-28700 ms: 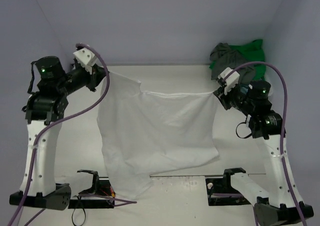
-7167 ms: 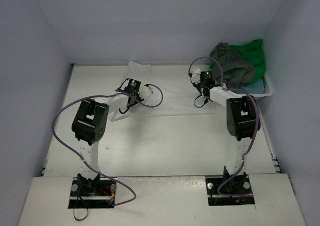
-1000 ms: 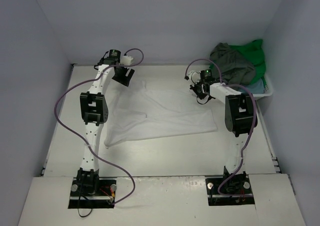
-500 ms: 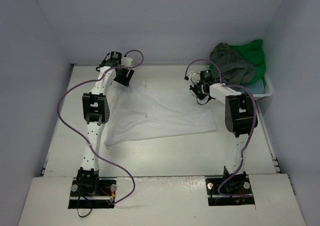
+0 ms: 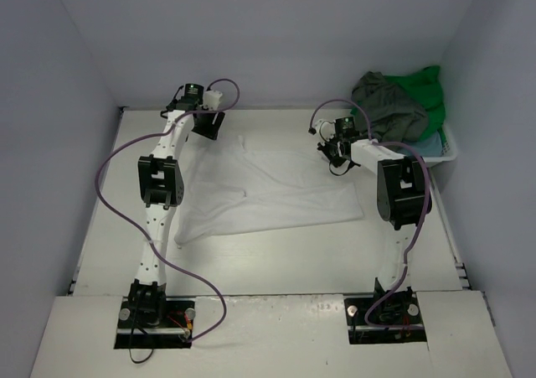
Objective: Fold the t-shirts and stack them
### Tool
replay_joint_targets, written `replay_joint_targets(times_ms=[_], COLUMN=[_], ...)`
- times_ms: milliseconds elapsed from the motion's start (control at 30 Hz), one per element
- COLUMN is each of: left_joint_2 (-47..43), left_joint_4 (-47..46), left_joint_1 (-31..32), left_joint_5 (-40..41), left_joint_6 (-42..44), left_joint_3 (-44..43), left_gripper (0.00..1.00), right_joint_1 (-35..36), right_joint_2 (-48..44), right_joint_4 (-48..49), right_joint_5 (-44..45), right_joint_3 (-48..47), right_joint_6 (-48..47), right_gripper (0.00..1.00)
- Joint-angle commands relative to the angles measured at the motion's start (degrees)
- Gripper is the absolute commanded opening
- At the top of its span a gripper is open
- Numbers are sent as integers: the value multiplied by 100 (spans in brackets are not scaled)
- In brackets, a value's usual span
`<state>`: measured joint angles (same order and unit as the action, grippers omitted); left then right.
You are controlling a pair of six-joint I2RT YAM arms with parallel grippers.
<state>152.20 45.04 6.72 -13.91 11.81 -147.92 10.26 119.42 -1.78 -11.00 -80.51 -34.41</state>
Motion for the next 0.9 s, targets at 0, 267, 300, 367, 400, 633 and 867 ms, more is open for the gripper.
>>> replay_joint_targets(times_ms=[0, 267, 300, 367, 400, 633, 867], left_joint_2=[-120, 55, 81, 160, 187, 240, 249], left_joint_4=[-162, -206, -214, -232, -232, -311, -302], left_joint_1=[-39, -57, -57, -48, -57, -83, -83], left_joint_5=[-191, -103, -25, 29, 64, 222, 178], left_joint_6=[-214, -311, -320, -338, -346, -408, -505], left_joint_3=[-317, -413, -422, -466, -518, -651, -554], left_gripper=[62, 53, 53, 53, 53, 53, 2], right_joint_1=[46, 55, 55, 55, 55, 55, 64], right_joint_2=[-217, -191, -191, -182, -182, -173, -112], right_joint_4=[-138, -121, -121, -121, -129, -112, -112], right_joint_5=[-156, -165, -165, -174, -174, -191, -218], right_joint_3=[62, 79, 79, 79, 88, 123, 123], right_joint_6=[145, 163, 163, 172, 172, 198, 207], right_gripper=[0, 0, 0, 0, 0, 0, 0])
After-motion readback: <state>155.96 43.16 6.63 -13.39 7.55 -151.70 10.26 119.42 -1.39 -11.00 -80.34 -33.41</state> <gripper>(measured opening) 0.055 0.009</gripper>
